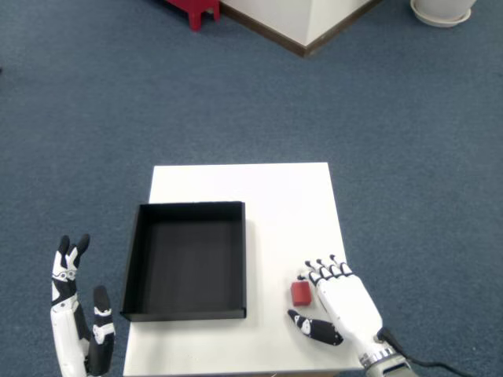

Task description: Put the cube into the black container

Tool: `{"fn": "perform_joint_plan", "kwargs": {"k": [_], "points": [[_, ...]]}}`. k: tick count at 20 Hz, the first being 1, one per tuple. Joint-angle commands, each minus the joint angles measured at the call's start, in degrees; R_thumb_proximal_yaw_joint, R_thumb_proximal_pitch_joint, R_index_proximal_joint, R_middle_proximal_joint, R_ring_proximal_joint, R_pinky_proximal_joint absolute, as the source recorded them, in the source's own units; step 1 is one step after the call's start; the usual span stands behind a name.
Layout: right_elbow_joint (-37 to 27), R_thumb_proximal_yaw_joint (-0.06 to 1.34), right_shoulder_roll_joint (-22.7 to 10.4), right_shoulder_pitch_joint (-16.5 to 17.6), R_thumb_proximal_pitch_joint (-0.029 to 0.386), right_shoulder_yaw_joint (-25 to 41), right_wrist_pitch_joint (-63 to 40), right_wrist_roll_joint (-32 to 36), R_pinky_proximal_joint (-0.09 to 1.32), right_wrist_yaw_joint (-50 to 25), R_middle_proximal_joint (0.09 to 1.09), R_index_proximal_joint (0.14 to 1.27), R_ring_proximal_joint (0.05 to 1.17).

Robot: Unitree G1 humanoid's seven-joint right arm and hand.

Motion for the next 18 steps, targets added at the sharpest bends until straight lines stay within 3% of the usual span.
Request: {"fn": "perform_joint_plan", "kwargs": {"k": [1, 3, 7, 18], "points": [[-0.5, 0.65, -0.8, -2.8, 0.055, -0.6, -1.6, 0.4, 0.05, -3.7, 0.23, 0.48, 0.24], [-0.5, 0.65, -0.8, -2.9, 0.057, -0.5, -1.7, 0.3, 0.05, -3.8, 0.23, 0.48, 0.24], [-0.1, 0.71, -0.5, -2.8, 0.099, -0.2, -1.4, -0.1, 0.05, -3.8, 0.23, 0.56, 0.24], [2.8, 0.83, 0.1, -2.7, 0.147, 0.0, 0.0, -0.2, 0.06, -2.6, 0.24, 0.60, 0.24]]}}
